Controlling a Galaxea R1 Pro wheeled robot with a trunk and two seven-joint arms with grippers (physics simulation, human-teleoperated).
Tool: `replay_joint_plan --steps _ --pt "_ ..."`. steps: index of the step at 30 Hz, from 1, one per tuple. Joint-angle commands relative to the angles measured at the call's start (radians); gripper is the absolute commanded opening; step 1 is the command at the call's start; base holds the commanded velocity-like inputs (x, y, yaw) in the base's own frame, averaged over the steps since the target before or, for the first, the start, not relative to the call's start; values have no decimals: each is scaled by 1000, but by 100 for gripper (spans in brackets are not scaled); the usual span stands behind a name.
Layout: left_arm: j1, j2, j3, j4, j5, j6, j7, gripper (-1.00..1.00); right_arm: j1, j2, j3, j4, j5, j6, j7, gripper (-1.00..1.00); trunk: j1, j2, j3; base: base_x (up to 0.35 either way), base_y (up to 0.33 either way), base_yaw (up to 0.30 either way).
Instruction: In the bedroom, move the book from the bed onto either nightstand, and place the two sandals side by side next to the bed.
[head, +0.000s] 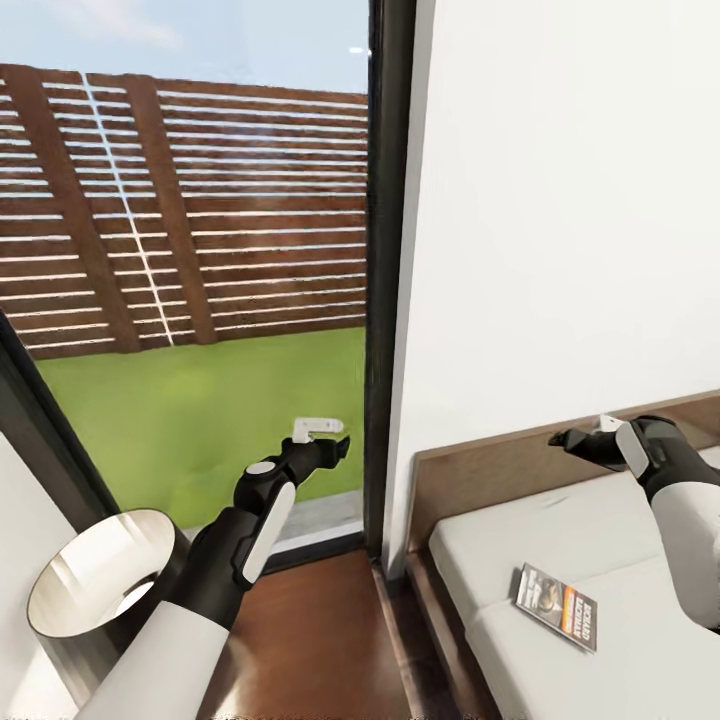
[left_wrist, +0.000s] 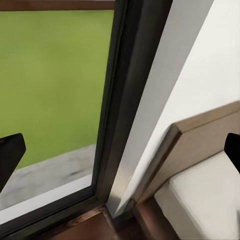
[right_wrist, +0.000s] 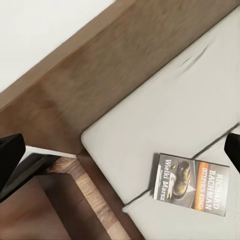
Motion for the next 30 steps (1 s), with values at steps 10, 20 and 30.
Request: replay_joint_plan --steps 10,20,30 --pt "-1 0 -2 -1 10 4 9 100 0 0 -7 -1 -4 4 -1 100 -3 5 -15 0 0 -1" --pt "-1 0 -2 -1 10 4 9 100 0 -3 -12 -1 -5 4 -1 100 -3 5 -31 0 0 0" --pt "-1 0 -2 -1 9 4 9 100 0 -4 -36 -1 -5 4 0 100 -3 5 -47 0 0 0"
